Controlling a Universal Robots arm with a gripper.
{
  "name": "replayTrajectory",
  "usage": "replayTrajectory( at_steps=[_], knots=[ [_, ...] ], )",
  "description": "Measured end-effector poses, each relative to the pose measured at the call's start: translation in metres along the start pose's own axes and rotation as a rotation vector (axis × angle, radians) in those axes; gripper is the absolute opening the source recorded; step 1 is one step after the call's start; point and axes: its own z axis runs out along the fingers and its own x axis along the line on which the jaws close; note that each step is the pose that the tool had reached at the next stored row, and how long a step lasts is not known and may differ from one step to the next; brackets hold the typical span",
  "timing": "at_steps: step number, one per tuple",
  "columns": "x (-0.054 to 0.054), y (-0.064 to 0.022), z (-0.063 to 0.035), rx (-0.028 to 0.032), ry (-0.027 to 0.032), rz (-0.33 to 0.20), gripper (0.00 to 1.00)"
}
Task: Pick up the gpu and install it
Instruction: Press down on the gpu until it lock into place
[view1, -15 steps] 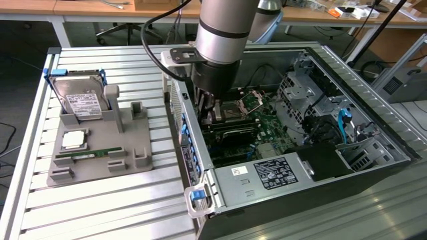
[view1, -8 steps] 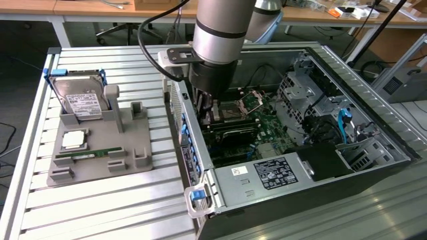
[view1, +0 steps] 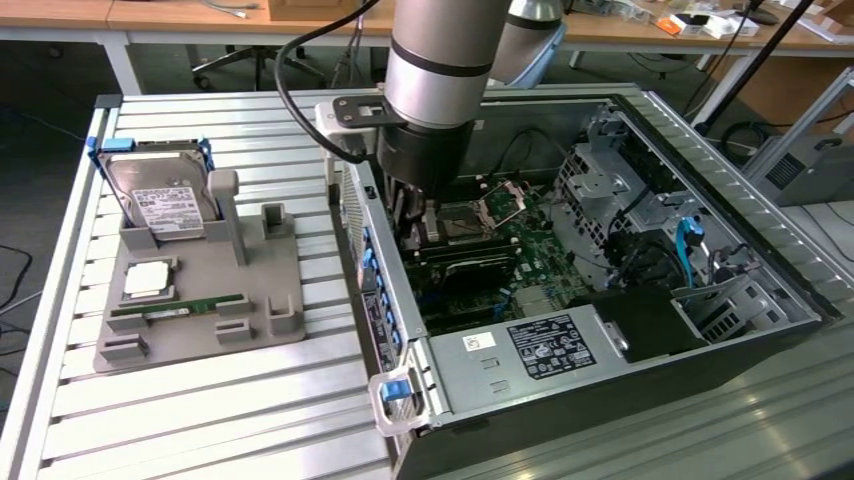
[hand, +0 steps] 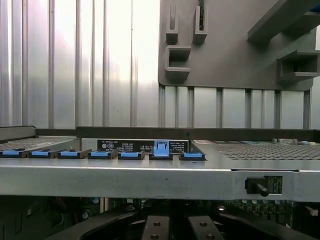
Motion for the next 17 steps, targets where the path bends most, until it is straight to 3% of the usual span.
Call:
replayTrajectory(
  at_steps=[11,15,17],
  knots=[
    [0.0,-0.0005,0.0057,-0.0002,0.0064,0.001,0.11],
    [0.0,-0.0112,0.0058,-0.0033,0.0053,0.0,0.11],
    [0.0,-0.0211,0.0058,-0.0077,0.0053,0.0,0.11]
  ],
)
